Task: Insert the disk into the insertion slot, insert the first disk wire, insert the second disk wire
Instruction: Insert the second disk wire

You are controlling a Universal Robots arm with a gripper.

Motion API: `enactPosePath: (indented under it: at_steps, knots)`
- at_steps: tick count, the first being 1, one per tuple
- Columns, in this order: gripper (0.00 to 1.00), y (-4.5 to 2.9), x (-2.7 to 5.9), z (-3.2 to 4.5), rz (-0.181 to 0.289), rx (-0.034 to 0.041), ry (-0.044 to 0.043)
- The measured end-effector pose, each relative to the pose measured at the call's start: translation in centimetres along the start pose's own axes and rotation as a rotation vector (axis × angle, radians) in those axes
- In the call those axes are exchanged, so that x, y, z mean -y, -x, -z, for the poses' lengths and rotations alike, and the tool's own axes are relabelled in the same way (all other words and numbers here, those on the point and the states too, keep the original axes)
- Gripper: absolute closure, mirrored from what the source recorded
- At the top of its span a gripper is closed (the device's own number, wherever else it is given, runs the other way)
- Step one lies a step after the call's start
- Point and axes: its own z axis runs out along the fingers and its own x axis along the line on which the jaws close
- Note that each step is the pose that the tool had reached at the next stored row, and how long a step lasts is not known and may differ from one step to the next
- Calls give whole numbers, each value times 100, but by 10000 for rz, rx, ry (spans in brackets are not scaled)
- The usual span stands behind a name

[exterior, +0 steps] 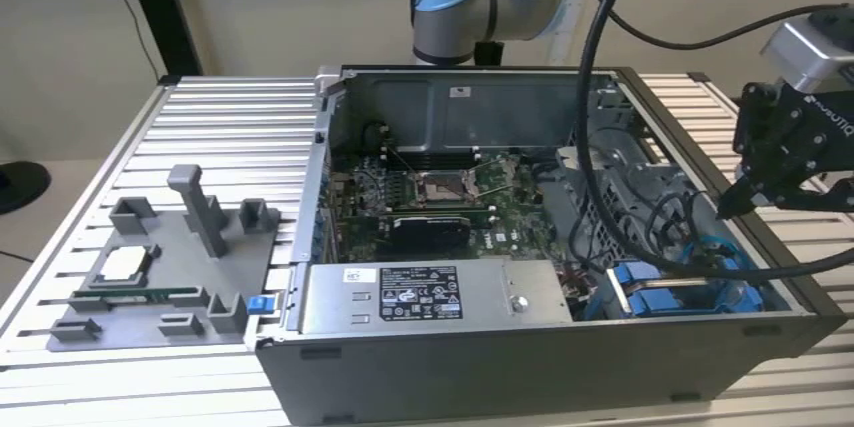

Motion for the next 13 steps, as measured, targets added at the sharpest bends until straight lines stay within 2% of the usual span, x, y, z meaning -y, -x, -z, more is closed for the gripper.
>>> enactPosePath:
  at_steps: [3,7,9,13]
  knots:
    - [100,5,-96,-3,-12,38,-5]
    - [100,23,-161,89,-29,147,-11]
    - [100,27,-193,107,-35,205,6]
    - [100,32,-304,101,-49,209,75]
